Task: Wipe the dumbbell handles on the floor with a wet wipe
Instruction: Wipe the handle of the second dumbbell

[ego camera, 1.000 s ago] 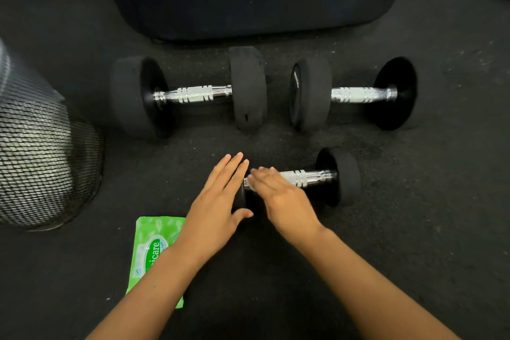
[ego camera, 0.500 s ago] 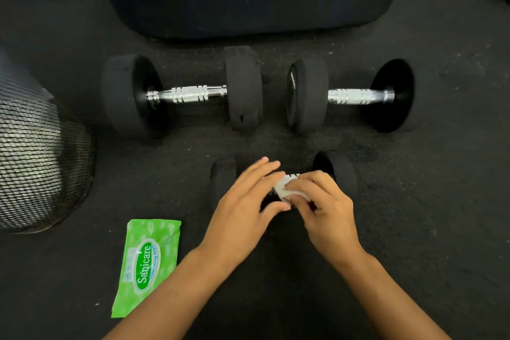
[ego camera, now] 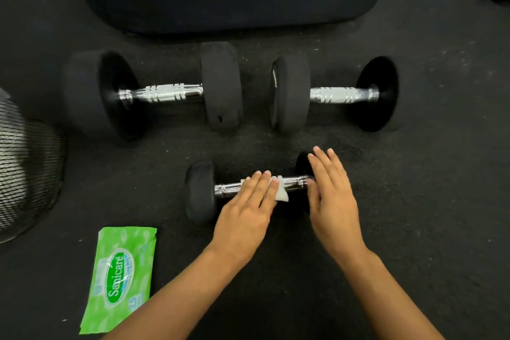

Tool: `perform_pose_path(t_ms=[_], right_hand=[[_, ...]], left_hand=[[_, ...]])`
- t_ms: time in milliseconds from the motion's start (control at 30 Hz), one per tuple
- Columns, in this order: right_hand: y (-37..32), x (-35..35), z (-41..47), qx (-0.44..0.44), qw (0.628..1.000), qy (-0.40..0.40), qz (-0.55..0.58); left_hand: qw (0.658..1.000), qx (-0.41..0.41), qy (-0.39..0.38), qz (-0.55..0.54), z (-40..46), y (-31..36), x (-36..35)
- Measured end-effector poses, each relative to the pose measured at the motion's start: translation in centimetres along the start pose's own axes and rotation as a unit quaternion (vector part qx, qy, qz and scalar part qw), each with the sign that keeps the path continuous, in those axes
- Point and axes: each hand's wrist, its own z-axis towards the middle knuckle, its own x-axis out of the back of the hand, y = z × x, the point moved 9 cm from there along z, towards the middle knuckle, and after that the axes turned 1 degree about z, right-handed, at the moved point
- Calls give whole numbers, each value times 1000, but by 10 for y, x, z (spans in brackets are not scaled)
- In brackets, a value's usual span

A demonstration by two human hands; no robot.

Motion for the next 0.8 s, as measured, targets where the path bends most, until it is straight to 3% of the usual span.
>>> perform_pose_path(t_ms=[100,267,433,600,700,733,800], right_hand=[[-1,-1,-2,2,1000,16,5],[2,-2,-5,16,1000,16,17],[3,-2,-3,30,999,11,17],[1,-1,-2,26,999,13,15],[2,-2,0,26,1000,10,12],[2,-2,0,26,999,11,14],[3,-1,0,27,999,12,19]], left_hand=[[1000,-11,-14,-14,13,4,-7],[987,22,-70,-141,46,11,-17],[993,-62,-16,-97,24,17,-8],[972,76,-189,-116,67,-6,-28],[952,95,-257,-134,81,-14,-39],[956,90,-248,-127,79,-12,-37],[982,47,-153,-99,68,3,-20]])
